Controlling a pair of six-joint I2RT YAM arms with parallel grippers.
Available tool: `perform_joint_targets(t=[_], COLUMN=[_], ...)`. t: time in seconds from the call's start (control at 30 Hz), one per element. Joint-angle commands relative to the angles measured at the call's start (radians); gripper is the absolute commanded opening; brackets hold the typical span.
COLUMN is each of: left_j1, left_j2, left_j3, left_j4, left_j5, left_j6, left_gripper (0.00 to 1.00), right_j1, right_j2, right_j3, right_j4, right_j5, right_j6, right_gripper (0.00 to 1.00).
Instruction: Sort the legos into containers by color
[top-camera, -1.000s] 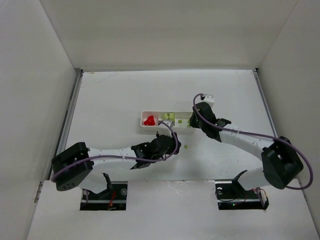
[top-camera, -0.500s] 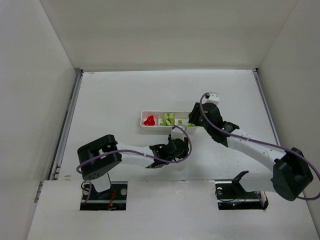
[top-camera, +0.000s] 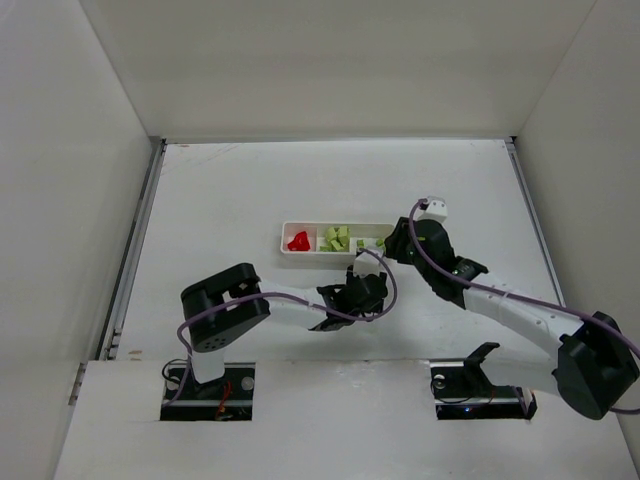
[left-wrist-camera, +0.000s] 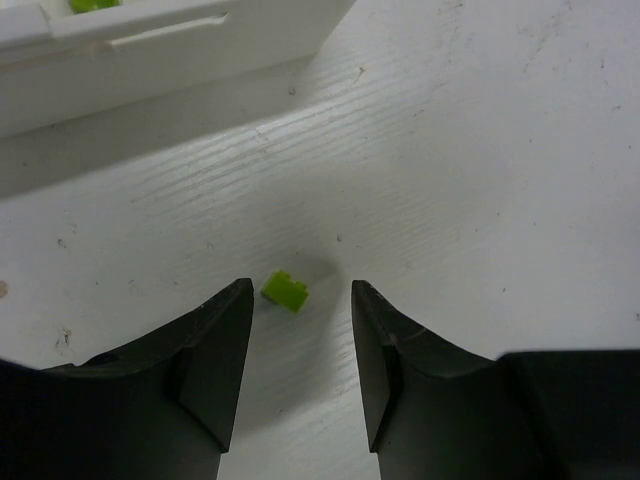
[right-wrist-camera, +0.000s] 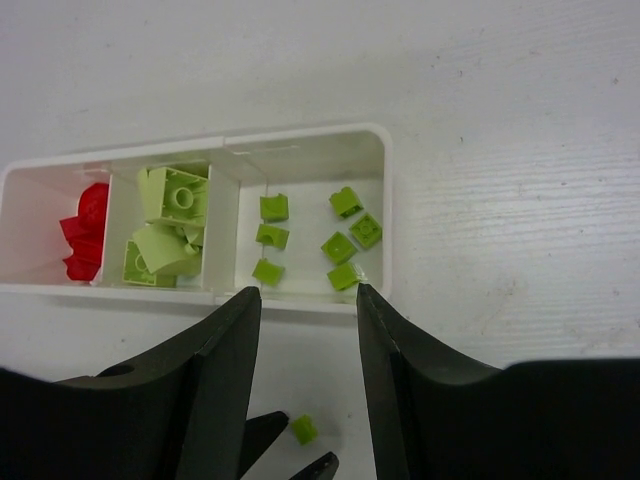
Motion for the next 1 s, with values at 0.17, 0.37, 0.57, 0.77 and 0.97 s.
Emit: perform_joint_targets(t=[0.17, 0.37, 0.57, 0.77, 0.97], left_j1=[0.016, 0.015, 0.009, 0.007, -0.017], left_j2=[0.022, 0.019, 0.057, 0.054, 0.065], left_j3=[0.029, 0.019, 0.037, 0.028, 0.016], left_j4=[-0.033, -0.065, -0.074, -0.094, -0.102], left_j5=[-0.001, -0.009, -0.004, 0.010, 0.033], left_j6=[0.026, 0.049, 0.123, 0.158, 0.183], left_gripper=[0.35, 0.32, 0.33, 0.33, 0.33], right_j1=[-0.004, -0.011, -0.016, -0.024, -0.031], right_j2=[-0.027, -0.037, -0.045, -0.048, -0.067], right_j3=[-0.021, -0.024, -0.027, -0.032, -0.038], right_j4=[0.077, 0.079, 0.083, 0.086, 0.094], right_j5=[-0.007, -0.007, -0.007, -0.007, -0.004], right_j6=[0.014, 0.017, 0.016, 0.019, 0.019], right_gripper=[0.49, 0.49, 0.49, 0.49, 0.49])
